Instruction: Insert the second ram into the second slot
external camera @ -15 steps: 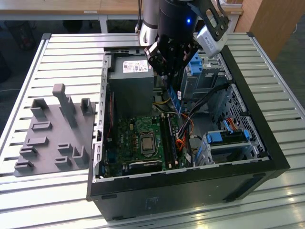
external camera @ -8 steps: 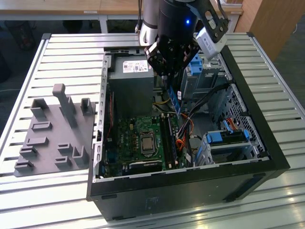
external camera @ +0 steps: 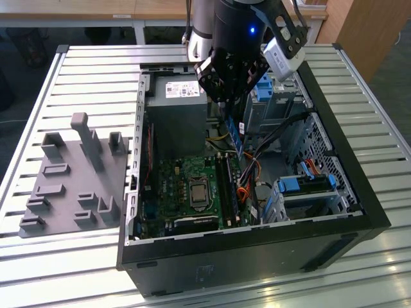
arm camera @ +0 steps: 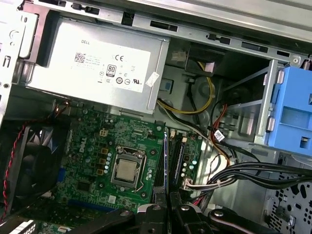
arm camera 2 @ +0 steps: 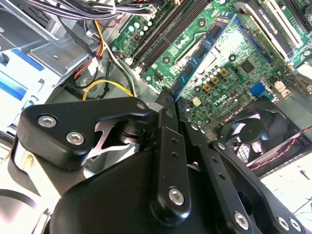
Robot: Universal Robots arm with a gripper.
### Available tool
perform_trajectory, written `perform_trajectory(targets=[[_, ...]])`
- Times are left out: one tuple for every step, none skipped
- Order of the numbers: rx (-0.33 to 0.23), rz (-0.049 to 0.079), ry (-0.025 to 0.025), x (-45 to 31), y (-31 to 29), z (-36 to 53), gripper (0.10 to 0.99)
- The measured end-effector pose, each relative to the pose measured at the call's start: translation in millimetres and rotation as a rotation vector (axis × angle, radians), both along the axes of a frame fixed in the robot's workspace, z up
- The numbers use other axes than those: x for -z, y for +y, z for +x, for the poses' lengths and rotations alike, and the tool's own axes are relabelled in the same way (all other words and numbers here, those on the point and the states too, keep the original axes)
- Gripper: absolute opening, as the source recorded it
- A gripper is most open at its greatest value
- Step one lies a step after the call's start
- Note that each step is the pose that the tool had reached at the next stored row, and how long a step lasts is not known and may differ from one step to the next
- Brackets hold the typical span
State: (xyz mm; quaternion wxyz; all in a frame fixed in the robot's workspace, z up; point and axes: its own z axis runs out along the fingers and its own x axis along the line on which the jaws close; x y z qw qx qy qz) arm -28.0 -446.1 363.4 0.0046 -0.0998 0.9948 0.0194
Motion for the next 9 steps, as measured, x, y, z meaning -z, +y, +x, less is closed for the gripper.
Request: perform_trajectory(targets=[[0.001, 0.000, 0.0000, 0.1, 0.0, 0.0, 0.137], [0.003, 0.000, 0.0000, 0.2, 0.0, 0.0, 0.137], [0.005, 0.000, 0.0000, 0.3, 0.0, 0.0, 0.137], [0.007, 0.000, 0.0000, 0.4, 0.0, 0.0, 0.137], [0.008, 0.000, 0.0000, 0.5, 0.0, 0.0, 0.137], [0.009, 0.000, 0.0000, 0.5, 0.0, 0.0, 0.137], [0.011, 0.000, 0.0000, 0.6, 0.0, 0.0, 0.137], [0.012, 0.000, 0.0000, 0.7, 0.0, 0.0, 0.137], [0.013, 0.000, 0.0000, 0.8, 0.0, 0.0, 0.137]])
